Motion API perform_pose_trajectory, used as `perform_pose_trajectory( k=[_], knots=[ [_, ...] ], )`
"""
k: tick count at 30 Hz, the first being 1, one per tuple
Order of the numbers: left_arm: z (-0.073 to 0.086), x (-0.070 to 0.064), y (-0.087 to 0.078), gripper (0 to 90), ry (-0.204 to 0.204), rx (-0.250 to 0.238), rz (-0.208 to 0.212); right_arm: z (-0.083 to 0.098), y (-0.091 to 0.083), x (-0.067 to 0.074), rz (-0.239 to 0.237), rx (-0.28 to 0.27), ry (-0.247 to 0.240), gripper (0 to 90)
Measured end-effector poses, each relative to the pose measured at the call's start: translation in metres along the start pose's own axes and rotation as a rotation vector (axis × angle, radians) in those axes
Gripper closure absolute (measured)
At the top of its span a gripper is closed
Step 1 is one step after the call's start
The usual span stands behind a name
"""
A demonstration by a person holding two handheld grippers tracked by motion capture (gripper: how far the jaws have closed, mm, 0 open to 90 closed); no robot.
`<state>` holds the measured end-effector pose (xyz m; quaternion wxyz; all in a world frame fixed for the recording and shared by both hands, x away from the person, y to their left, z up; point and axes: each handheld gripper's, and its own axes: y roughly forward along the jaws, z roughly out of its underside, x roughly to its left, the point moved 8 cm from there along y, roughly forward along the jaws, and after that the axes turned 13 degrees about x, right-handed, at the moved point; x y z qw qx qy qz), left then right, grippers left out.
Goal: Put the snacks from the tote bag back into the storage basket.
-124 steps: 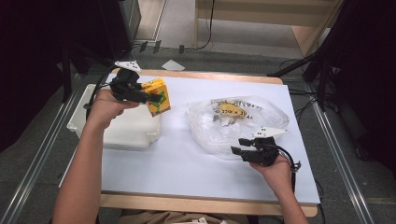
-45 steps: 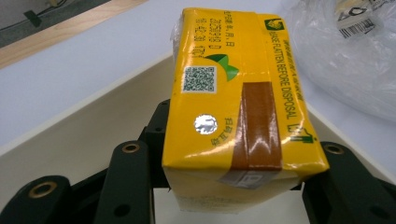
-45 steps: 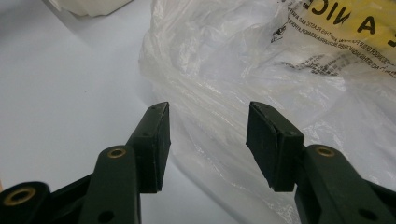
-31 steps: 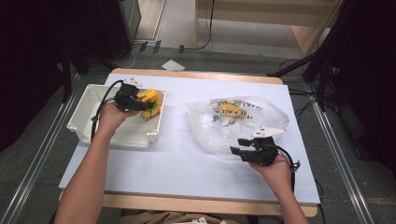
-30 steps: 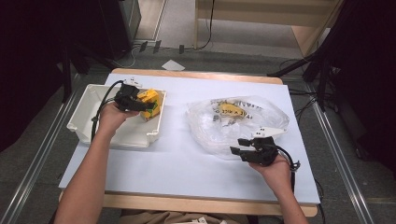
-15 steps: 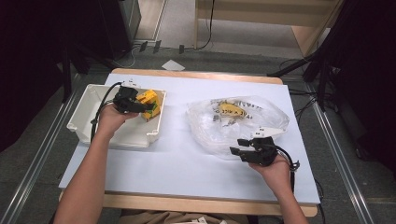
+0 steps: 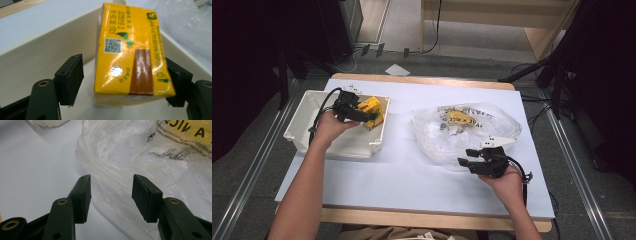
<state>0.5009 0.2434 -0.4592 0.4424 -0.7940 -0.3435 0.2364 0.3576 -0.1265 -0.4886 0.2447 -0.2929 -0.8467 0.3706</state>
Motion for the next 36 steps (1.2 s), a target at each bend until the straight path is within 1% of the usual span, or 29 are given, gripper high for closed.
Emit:
perform_pose_trajectory(
  k=[5, 8, 11, 12, 14, 18, 21, 25, 26, 28, 32, 34, 36],
  knots=[
    [0.000, -0.002, -0.006, 27.4, -0.017, 0.014, 0.017, 0.000, -0.001, -0.001, 0.000, -0.007, -0.005, 51.1],
    [0.002, -0.003, -0.009, 27.5, -0.038, 0.018, 0.035, 0.000, -0.002, -0.001, 0.002, -0.010, -0.002, 51.1],
    [0.004, -0.006, -0.014, 28.6, -0.043, 0.027, 0.050, 0.000, -0.002, -0.001, 0.000, -0.009, 0.001, 51.1],
    [0.005, -0.007, -0.016, 30.0, -0.038, 0.031, 0.052, 0.000, -0.002, -0.001, -0.001, -0.009, 0.000, 51.1],
    [0.006, -0.009, -0.020, 31.1, -0.041, 0.030, 0.041, -0.001, -0.002, -0.001, 0.002, -0.010, -0.010, 51.6],
    [0.009, -0.009, -0.028, 31.5, -0.067, 0.020, 0.045, -0.001, -0.002, 0.001, -0.003, -0.011, -0.013, 51.9],
    [0.014, -0.010, -0.033, 32.7, -0.071, 0.015, 0.042, -0.002, -0.002, 0.001, -0.005, -0.010, -0.014, 51.9],
    [0.019, -0.010, -0.039, 35.9, -0.077, 0.008, 0.032, -0.003, -0.001, 0.002, -0.008, -0.011, -0.019, 51.9],
    [0.020, -0.011, -0.040, 36.5, -0.080, 0.008, 0.034, -0.004, -0.001, 0.002, -0.007, -0.013, -0.021, 51.9],
    [0.024, -0.012, -0.043, 40.7, -0.078, 0.005, 0.045, -0.004, -0.001, 0.002, -0.008, -0.010, -0.025, 51.9],
    [0.030, -0.010, -0.045, 44.2, -0.082, 0.018, 0.042, -0.006, 0.000, 0.002, -0.010, -0.008, -0.028, 51.9],
    [0.031, -0.011, -0.046, 48.6, -0.086, 0.010, 0.058, -0.008, 0.001, 0.003, -0.012, -0.009, -0.030, 51.9],
    [0.033, -0.012, -0.047, 54.5, -0.072, 0.009, 0.073, -0.008, 0.002, 0.003, -0.014, -0.007, -0.032, 51.9]
  ],
)
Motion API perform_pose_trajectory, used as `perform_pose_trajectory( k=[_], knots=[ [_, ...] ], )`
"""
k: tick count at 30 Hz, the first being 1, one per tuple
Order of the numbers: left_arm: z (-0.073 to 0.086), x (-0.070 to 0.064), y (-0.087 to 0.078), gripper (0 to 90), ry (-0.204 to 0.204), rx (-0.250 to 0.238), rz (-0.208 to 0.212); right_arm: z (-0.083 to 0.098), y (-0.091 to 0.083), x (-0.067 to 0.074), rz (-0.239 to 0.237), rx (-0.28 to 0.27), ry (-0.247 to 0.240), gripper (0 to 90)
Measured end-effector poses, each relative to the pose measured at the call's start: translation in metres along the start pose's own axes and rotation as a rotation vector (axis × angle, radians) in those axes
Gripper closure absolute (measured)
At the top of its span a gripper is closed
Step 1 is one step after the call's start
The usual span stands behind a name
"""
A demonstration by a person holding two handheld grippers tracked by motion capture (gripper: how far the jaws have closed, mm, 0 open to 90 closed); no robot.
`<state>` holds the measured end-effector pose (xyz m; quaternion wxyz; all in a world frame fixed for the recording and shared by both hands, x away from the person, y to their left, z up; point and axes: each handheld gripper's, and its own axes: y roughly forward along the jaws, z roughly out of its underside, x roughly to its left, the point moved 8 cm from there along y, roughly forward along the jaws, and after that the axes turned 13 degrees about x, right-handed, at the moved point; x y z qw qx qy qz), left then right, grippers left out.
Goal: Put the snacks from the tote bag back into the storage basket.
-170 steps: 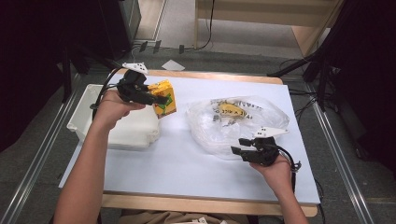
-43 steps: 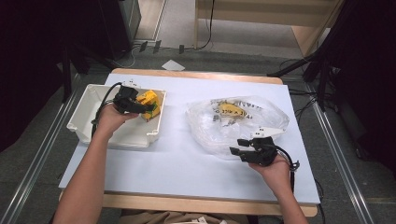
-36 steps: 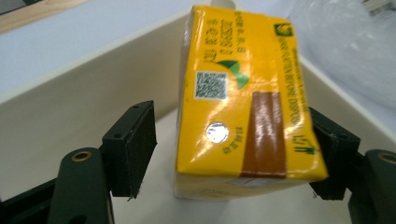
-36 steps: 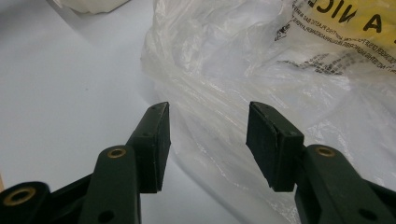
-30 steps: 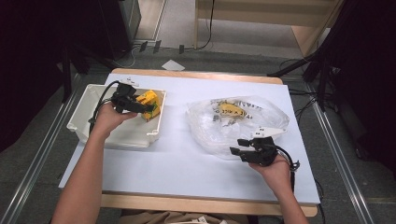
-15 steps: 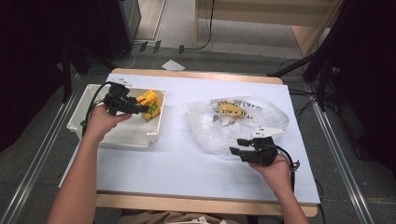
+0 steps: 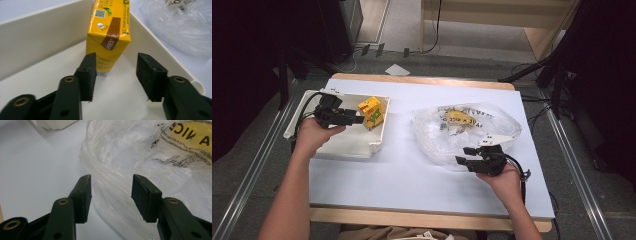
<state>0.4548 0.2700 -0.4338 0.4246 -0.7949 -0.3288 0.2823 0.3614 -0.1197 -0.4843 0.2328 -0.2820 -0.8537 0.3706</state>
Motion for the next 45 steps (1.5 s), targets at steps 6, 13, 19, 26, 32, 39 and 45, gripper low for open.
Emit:
perform_pose_trajectory(
  k=[6, 13, 19, 26, 32, 39, 45],
  knots=[
    [0.002, -0.005, -0.002, 74.1, 0.043, -0.015, 0.005, -0.002, 0.002, 0.000, -0.002, 0.003, -0.003, 52.0],
    [-0.001, -0.013, -0.001, 87.1, 0.070, -0.044, 0.034, -0.003, 0.002, 0.001, -0.005, -0.001, -0.011, 52.2],
    [-0.002, -0.017, 0.011, 90.0, 0.081, -0.027, 0.027, -0.003, 0.003, 0.001, -0.007, 0.002, -0.007, 52.4],
    [-0.004, -0.027, 0.022, 90.0, 0.105, -0.024, 0.033, -0.003, 0.003, 0.002, -0.009, 0.004, -0.009, 52.7],
    [-0.006, -0.027, 0.032, 90.0, 0.091, -0.028, 0.031, -0.003, 0.003, 0.002, -0.007, 0.007, -0.009, 52.9],
    [-0.005, -0.023, 0.045, 90.0, 0.087, -0.007, 0.021, -0.002, 0.003, 0.002, -0.010, 0.008, -0.012, 53.1],
    [-0.004, -0.016, 0.053, 90.0, 0.071, 0.003, 0.008, -0.001, 0.003, 0.003, -0.008, 0.009, -0.010, 53.2]
  ],
)
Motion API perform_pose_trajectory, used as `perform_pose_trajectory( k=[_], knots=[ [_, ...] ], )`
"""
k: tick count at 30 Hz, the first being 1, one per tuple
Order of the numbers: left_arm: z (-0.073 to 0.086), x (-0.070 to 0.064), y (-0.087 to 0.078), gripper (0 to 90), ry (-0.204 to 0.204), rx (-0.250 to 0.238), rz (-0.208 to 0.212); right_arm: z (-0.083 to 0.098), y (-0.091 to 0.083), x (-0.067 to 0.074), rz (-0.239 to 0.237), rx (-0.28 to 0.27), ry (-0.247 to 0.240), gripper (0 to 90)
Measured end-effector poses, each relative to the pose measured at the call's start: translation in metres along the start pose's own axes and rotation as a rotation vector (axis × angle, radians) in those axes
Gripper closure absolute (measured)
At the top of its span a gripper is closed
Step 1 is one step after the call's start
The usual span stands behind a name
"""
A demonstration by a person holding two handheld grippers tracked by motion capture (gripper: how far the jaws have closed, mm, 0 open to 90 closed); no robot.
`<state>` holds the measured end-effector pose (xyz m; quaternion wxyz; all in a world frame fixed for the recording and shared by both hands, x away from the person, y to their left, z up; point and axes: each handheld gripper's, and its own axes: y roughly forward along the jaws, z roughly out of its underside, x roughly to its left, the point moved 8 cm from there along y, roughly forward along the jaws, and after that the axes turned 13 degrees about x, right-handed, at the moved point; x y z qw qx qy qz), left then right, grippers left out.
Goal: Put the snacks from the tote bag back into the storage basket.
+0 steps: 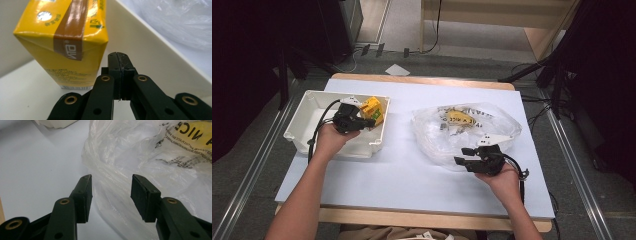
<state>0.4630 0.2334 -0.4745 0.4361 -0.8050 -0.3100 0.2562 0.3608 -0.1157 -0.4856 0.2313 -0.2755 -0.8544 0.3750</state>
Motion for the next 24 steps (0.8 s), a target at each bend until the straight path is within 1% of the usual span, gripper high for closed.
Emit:
perform_pose_trajectory(
  k=[6, 10, 13, 22, 24],
  knots=[
    [0.000, 0.002, 0.004, 90.0, -0.001, -0.001, 0.003, 0.002, -0.001, 0.000, 0.001, 0.001, 0.008, 53.3],
    [0.000, 0.004, 0.006, 90.0, -0.002, 0.005, 0.001, 0.002, -0.001, -0.001, 0.005, -0.003, 0.000, 53.3],
    [0.000, 0.007, 0.006, 90.0, -0.007, 0.003, -0.003, 0.003, -0.002, -0.001, 0.005, -0.001, 0.008, 53.3],
    [0.001, 0.014, 0.005, 90.0, -0.034, -0.010, -0.006, 0.005, -0.003, -0.001, 0.010, -0.001, 0.014, 53.3],
    [0.001, 0.017, 0.004, 90.0, -0.045, -0.015, -0.008, 0.006, -0.004, -0.001, 0.010, -0.001, 0.014, 53.3]
  ],
)
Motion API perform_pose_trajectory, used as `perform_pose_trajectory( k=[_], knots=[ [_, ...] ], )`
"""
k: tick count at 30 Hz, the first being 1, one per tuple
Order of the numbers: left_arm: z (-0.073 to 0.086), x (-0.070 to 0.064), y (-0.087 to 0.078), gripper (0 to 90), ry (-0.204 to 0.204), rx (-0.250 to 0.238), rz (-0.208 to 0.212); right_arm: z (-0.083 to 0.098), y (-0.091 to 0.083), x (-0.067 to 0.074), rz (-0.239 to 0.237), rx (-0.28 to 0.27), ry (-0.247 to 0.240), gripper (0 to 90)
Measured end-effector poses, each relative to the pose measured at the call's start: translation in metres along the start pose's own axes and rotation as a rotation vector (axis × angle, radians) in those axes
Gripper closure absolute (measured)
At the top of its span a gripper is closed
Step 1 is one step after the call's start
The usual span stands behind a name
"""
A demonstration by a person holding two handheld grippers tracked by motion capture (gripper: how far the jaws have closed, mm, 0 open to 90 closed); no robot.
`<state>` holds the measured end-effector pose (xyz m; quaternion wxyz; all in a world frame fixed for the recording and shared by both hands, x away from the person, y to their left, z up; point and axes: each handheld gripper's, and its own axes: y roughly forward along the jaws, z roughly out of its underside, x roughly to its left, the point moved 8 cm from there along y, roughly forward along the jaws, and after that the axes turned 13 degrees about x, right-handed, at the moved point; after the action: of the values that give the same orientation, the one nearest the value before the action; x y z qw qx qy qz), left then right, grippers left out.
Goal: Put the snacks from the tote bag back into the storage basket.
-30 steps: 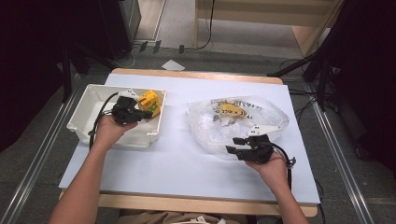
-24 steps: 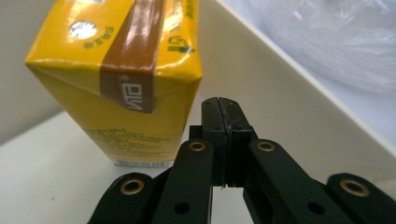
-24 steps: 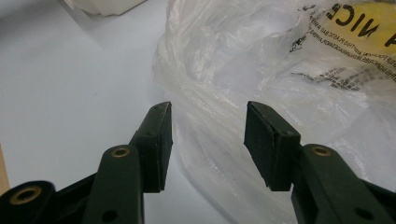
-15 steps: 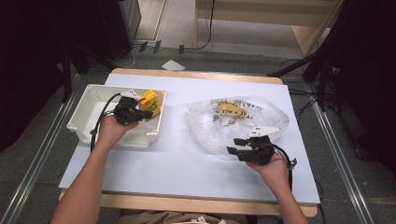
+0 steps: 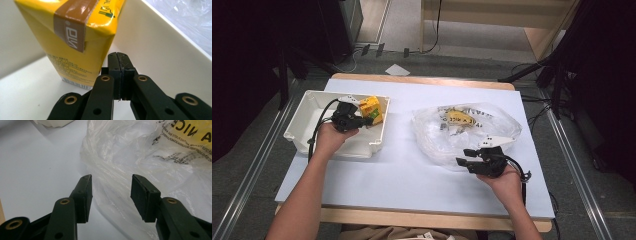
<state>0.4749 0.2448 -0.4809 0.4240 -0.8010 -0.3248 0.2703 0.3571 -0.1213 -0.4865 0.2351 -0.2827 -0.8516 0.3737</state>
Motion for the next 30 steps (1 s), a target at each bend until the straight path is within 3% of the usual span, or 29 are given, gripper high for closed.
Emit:
perform_pose_trajectory(
  k=[30],
  knots=[
    [0.007, 0.031, -0.007, 89.7, -0.128, -0.027, -0.019, 0.001, 0.000, -0.001, 0.000, -0.002, 0.009, 53.5]
  ],
)
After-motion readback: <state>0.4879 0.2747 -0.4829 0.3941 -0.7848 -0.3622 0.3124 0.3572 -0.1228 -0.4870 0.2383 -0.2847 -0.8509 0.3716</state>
